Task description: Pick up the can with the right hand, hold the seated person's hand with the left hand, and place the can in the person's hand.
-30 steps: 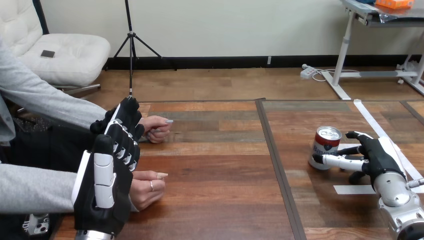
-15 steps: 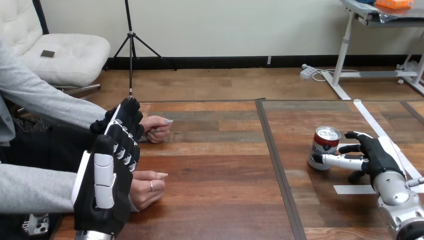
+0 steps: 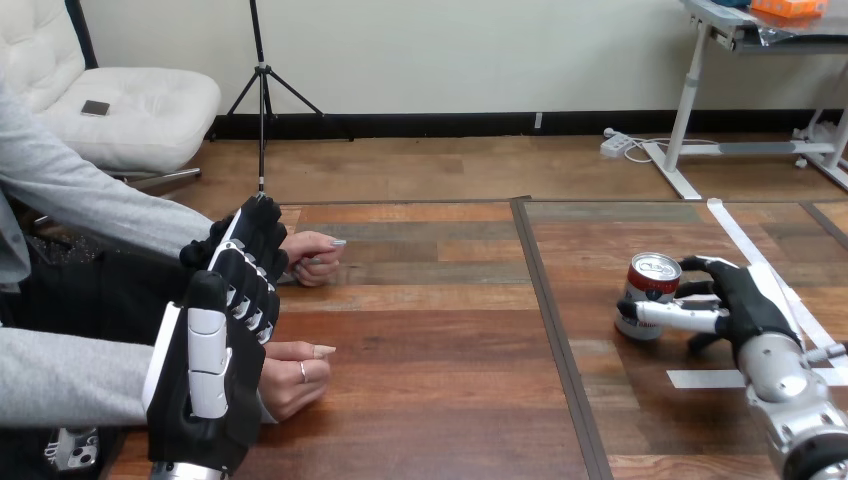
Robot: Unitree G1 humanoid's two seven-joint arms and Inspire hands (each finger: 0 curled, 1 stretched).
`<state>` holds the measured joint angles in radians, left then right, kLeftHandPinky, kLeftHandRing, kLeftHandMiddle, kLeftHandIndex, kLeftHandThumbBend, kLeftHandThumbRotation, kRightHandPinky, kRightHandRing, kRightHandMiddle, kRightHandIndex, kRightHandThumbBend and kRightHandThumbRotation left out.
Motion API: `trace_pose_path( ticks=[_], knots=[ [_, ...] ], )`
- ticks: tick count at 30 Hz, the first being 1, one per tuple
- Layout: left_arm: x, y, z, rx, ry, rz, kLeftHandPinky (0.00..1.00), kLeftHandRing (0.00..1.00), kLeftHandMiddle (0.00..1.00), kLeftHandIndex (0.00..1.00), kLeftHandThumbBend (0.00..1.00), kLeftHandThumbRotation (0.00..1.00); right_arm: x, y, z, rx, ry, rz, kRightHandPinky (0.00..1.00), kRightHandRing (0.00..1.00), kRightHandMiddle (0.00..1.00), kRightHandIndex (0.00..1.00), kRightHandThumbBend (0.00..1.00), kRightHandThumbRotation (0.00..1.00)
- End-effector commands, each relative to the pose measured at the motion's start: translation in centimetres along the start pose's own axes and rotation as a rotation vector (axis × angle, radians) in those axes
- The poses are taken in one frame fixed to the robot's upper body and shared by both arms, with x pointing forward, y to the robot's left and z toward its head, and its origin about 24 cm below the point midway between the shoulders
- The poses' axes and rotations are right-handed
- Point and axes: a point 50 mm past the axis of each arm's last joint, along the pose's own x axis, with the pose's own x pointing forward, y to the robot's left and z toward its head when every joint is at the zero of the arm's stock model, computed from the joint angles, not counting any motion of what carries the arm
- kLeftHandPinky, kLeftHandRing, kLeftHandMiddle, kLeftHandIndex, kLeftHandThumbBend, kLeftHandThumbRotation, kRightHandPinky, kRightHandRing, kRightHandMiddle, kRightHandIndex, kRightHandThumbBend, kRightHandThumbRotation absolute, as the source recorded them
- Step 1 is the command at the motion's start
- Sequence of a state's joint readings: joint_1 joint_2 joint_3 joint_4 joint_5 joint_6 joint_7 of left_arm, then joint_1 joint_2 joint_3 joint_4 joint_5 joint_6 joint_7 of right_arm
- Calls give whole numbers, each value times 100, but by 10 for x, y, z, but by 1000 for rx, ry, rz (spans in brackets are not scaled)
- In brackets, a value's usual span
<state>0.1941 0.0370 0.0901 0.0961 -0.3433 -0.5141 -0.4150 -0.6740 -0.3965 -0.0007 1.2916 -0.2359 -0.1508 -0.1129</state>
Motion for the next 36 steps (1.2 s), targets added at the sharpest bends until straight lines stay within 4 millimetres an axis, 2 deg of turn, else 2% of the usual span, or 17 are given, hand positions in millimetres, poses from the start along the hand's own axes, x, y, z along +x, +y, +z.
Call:
trace_pose_path(
  ticks=[1, 10, 12, 15, 16, 18, 21, 24, 36],
  knots=[
    [11, -4, 11, 13, -81, -39, 100, 98, 97, 94, 74, 98, 9, -6, 45, 7, -110, -33, 29, 52, 61, 86, 100, 28],
    [10, -4, 12, 10, -74, -40, 100, 99, 98, 94, 75, 98, 10, -6, 50, -15, -89, -17, 27, 51, 62, 90, 100, 32],
    [10, -4, 13, 8, -73, -38, 100, 99, 98, 94, 75, 98, 11, -6, 51, -21, -82, -9, 27, 54, 65, 91, 100, 33],
    [9, -4, 13, 8, -71, -37, 100, 99, 98, 95, 75, 98, 11, -6, 53, -22, -72, 2, 30, 70, 78, 94, 100, 34],
    [9, -4, 13, 9, -70, -37, 100, 99, 98, 95, 75, 98, 11, -6, 54, -21, -70, 5, 40, 80, 86, 95, 100, 35],
    [9, -4, 13, 9, -67, -38, 100, 99, 98, 95, 75, 98, 12, -6, 54, -21, -70, 9, 49, 88, 91, 96, 100, 35],
    [8, -4, 13, 9, -66, -40, 100, 100, 98, 95, 75, 98, 12, -6, 56, -18, -74, 15, 64, 94, 95, 97, 100, 37],
    [8, -4, 13, 13, -65, -40, 100, 100, 98, 96, 75, 98, 12, -6, 58, -8, -79, 22, 74, 97, 98, 99, 100, 38],
    [7, -5, 13, 12, -68, -31, 100, 100, 99, 96, 75, 97, 13, -7, 64, -9, -85, 32, 72, 97, 100, 100, 100, 38]
  ],
)
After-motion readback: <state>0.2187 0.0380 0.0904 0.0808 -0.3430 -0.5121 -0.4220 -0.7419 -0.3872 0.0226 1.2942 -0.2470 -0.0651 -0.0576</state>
